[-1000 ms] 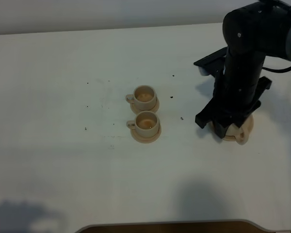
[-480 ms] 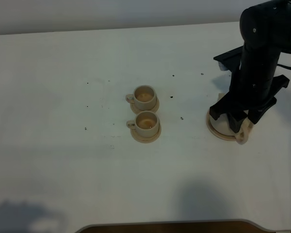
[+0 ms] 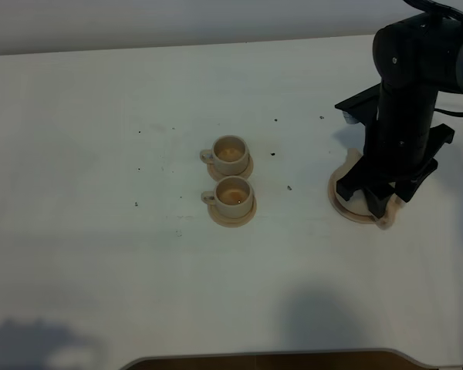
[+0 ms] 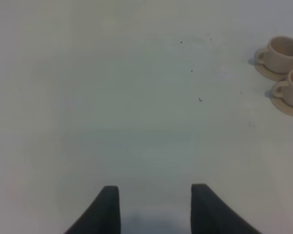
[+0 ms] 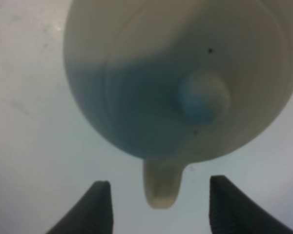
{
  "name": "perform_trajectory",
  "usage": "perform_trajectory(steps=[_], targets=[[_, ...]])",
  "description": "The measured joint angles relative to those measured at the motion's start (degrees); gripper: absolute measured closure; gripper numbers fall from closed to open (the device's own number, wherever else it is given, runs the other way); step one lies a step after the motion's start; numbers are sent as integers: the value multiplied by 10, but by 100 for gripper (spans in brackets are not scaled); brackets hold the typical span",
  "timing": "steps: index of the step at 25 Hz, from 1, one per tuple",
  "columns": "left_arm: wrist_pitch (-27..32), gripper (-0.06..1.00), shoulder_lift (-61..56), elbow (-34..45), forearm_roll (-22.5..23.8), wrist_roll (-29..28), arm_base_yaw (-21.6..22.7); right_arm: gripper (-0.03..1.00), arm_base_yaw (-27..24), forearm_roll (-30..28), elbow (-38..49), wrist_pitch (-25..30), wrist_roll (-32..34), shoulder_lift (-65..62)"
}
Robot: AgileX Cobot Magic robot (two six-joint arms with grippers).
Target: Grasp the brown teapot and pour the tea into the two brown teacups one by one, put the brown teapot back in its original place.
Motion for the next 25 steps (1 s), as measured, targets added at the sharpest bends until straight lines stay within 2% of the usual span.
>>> perform_trajectory(steps=[6, 16, 20, 25], targets=[[0, 58, 0, 0, 1, 0, 0, 53, 0, -21, 0, -1, 0, 8], [0, 58, 0, 0, 1, 0, 0, 55, -6, -21, 0, -17, -2, 19], [0, 58, 0, 0, 1, 0, 0, 62, -6, -20, 0, -17, -2, 19], [0, 58, 0, 0, 1, 0, 0, 75, -6, -21, 0, -15, -2, 19]])
